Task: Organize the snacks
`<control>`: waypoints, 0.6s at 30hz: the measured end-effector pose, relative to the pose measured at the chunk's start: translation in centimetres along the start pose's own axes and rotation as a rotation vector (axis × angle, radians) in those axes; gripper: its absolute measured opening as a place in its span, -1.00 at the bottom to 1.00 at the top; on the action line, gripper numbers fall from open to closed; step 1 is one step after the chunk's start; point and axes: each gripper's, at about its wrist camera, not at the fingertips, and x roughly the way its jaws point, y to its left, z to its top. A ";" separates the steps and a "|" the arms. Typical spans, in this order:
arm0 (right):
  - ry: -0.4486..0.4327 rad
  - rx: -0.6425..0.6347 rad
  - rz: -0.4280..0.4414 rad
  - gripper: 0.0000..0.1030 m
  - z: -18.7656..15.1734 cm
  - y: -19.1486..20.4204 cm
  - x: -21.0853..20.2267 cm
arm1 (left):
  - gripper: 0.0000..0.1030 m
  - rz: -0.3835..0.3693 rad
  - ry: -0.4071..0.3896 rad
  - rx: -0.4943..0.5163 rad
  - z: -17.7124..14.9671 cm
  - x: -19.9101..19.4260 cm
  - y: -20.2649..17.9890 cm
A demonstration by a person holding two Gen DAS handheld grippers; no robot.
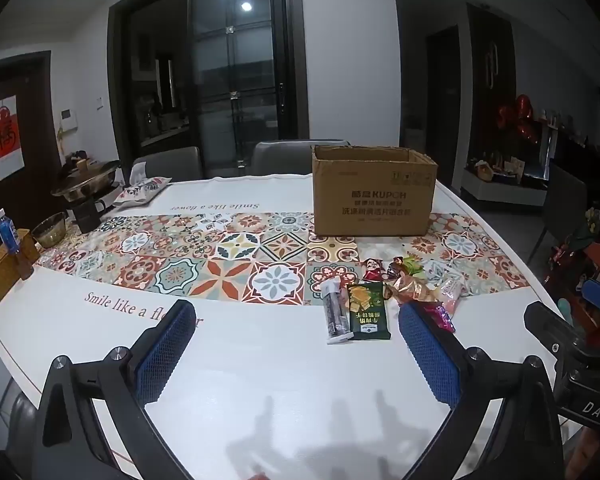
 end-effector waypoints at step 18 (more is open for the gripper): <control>-0.019 0.005 0.000 0.99 0.4 -0.2 -0.6 | 1.00 -0.010 -0.027 -0.001 0.2 -0.8 -0.1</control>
